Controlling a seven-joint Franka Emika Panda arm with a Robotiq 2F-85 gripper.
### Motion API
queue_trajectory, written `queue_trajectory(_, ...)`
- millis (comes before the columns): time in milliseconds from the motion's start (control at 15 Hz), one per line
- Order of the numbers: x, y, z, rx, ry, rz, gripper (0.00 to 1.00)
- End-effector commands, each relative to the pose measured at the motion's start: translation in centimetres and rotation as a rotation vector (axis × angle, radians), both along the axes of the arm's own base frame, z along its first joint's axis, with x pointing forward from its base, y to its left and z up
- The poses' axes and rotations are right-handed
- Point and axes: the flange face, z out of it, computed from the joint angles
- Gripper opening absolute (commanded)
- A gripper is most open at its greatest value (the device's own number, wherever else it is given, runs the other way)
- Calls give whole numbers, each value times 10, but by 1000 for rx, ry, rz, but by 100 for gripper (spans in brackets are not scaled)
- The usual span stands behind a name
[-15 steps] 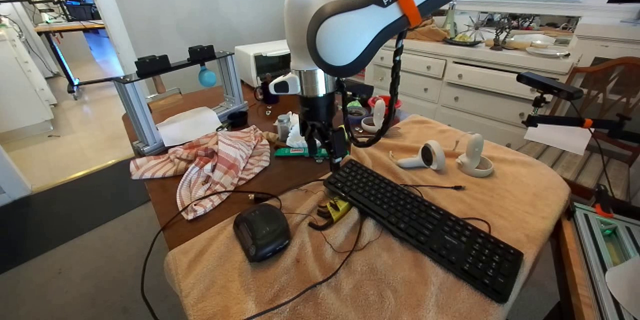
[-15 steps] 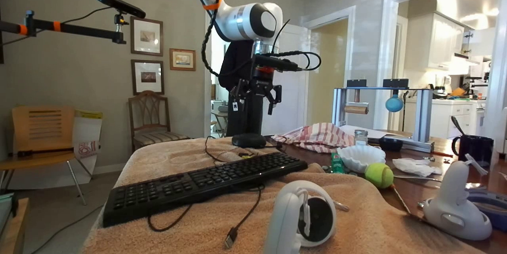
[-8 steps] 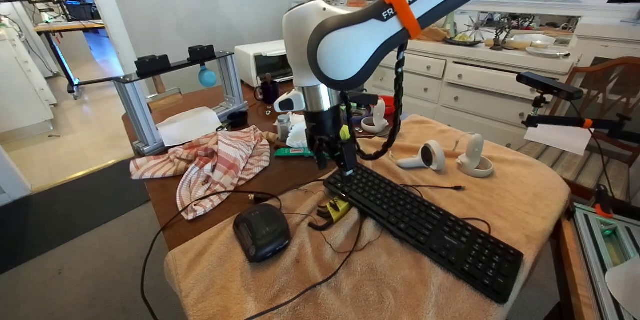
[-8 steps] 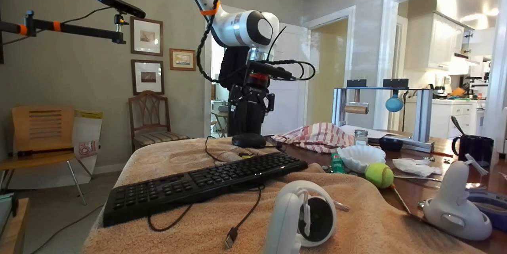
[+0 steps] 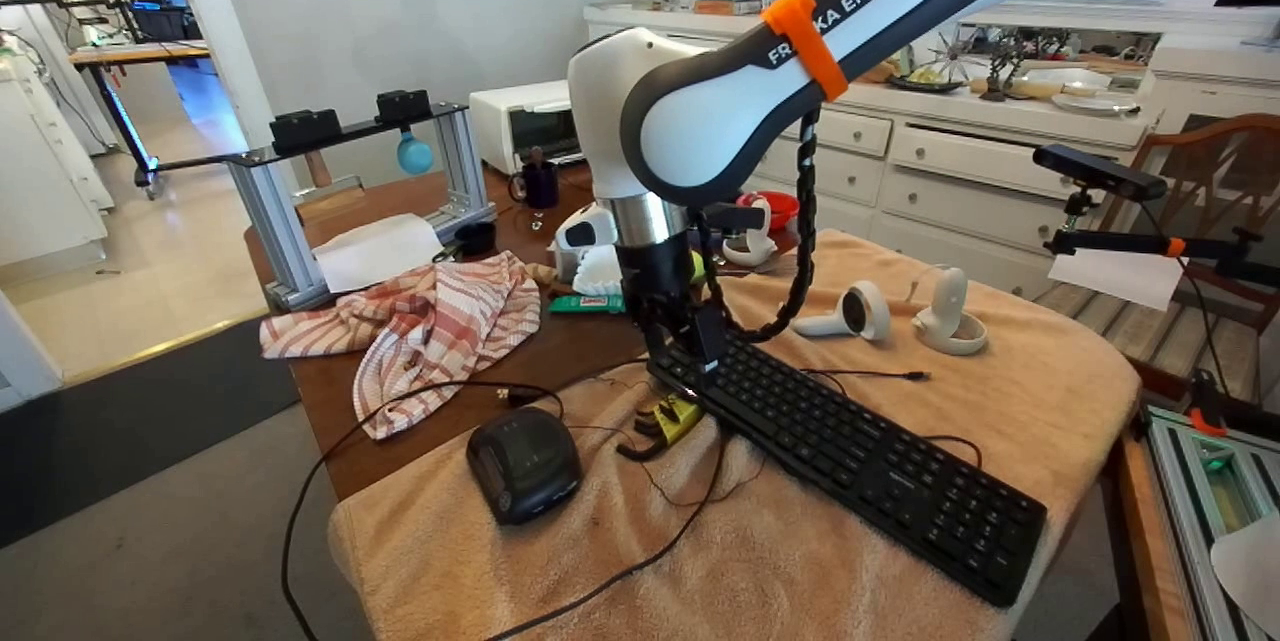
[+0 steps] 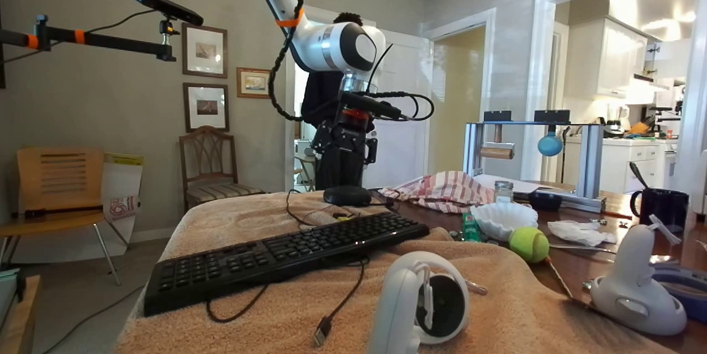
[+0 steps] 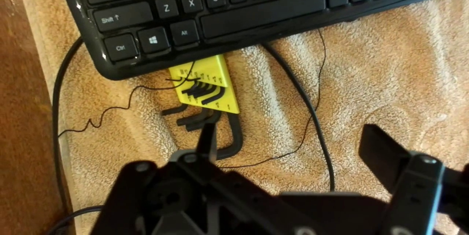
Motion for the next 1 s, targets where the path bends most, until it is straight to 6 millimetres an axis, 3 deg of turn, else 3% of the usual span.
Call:
queue_trajectory(0, 7, -5, -6, -50, -9, 4, 100)
queue_trajectory(667, 19, -11, -69, -66, 64, 70, 100)
queue_trajectory(933, 29, -10, -82, -65, 65, 60, 100)
